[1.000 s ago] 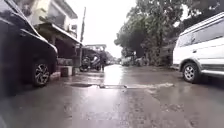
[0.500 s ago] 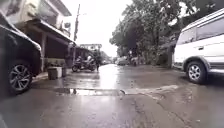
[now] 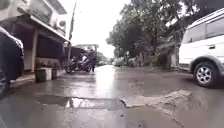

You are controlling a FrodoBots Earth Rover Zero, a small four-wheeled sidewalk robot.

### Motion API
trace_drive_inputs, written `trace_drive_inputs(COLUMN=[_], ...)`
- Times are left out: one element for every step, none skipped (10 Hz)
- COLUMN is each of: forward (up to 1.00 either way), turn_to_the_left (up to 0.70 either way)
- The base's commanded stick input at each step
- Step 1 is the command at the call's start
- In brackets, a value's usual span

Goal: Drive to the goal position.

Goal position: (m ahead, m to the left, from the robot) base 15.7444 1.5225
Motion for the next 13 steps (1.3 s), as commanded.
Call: trace_drive_inputs(forward=[1.00,1.00,1.00,1.00,1.00,1.00,1.00,1.00,1.00,1.00,1.00,1.00,1.00], turn_to_the_left=[0.00,0.00,0.00,0.00,0.00,0.00,0.00,0.00,0.00,0.00,0.00,0.00,0.00])
